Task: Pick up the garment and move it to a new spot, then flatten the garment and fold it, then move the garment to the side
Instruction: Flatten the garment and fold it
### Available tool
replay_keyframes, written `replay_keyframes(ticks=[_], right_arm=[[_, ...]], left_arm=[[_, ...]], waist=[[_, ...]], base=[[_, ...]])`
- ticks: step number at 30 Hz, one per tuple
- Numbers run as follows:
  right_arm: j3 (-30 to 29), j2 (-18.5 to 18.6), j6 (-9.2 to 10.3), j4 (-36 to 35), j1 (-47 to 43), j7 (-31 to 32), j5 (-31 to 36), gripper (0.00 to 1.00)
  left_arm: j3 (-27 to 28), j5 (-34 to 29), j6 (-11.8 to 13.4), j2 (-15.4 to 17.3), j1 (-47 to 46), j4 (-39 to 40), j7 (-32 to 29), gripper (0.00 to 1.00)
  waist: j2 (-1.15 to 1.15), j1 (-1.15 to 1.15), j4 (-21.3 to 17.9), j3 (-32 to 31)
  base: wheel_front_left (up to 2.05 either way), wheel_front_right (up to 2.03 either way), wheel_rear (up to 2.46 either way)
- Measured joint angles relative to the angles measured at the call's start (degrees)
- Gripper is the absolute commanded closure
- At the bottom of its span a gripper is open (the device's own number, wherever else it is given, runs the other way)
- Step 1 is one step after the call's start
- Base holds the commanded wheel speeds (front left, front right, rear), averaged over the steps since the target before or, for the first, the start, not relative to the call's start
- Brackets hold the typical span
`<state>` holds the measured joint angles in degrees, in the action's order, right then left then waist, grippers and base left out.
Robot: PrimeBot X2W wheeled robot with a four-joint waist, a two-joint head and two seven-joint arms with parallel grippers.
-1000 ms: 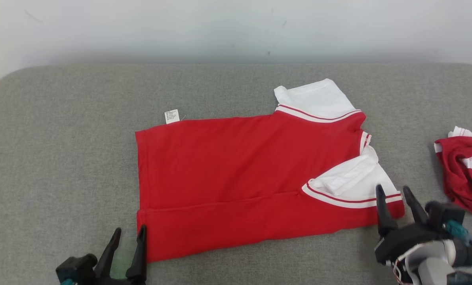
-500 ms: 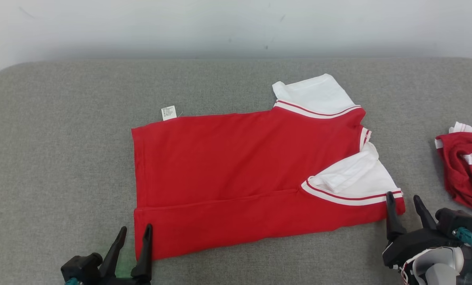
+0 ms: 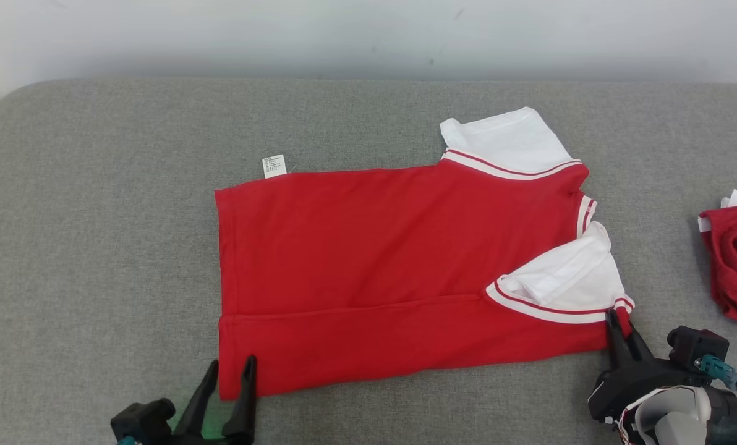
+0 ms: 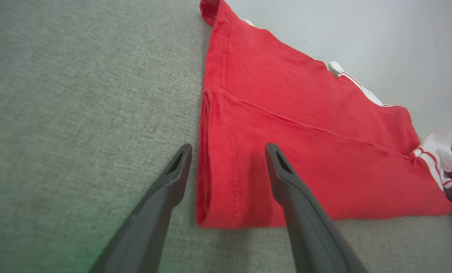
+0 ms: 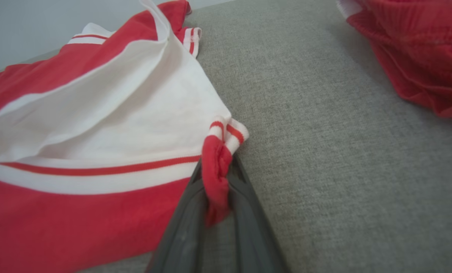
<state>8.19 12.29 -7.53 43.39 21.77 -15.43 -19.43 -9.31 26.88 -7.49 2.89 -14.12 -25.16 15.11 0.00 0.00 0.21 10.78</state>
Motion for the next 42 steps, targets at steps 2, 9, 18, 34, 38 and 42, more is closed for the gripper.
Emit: replay_keyframes(ticks=[2, 9, 18, 34, 38, 42], right_arm=[[0.5, 0.2, -0.02, 0.1, 0.1, 0.0, -0.5, 1.00], [2.7, 0.5, -0.01, 0.0, 0.7, 0.0, -1.9, 1.00], [4.4, 1.1, -0.01, 0.1, 0.7, 0.1, -3.8, 1.00], [6.0, 1.3, 0.00, 0.4, -0.2, 0.3, -4.9, 1.00], [7.5, 1.4, 0.00, 0.6, -1.6, 0.3, -5.3, 1.00], [10.9, 1.7, 0.00, 0.6, -3.9, 0.3, -6.3, 1.00]], left_arm=[[-1.1, 2.1, 0.0, -0.2, 0.0, -1.0, 0.0, 0.00], [-2.0, 5.2, 0.0, 0.0, -1.3, -5.1, 0.3, 0.00], [-7.7, 10.6, 0.0, 0.4, -2.2, -7.2, 0.6, 0.00], [-12.5, 16.4, 0.0, 0.4, -2.5, -10.2, 0.4, 1.00], [-11.1, 15.3, 0.0, 0.7, -1.3, -11.1, 0.2, 1.00], [-10.1, 13.7, -0.1, 1.5, 0.4, -12.4, 0.2, 1.00]], waist=[[0.00, 0.00, -0.1, 0.1], [0.00, 0.00, -0.9, 0.3], [0.00, 0.00, -1.4, -0.5], [0.01, 0.00, -1.7, -2.5], [0.01, 0.00, -1.8, -4.0], [0.01, 0.00, -2.1, -6.1]], base=[[0.00, 0.00, 0.00], [0.00, 0.00, 0.00], [0.00, 0.00, 0.00], [0.00, 0.00, 0.00], [0.00, 0.00, 0.00], [0.00, 0.00, 0.00]])
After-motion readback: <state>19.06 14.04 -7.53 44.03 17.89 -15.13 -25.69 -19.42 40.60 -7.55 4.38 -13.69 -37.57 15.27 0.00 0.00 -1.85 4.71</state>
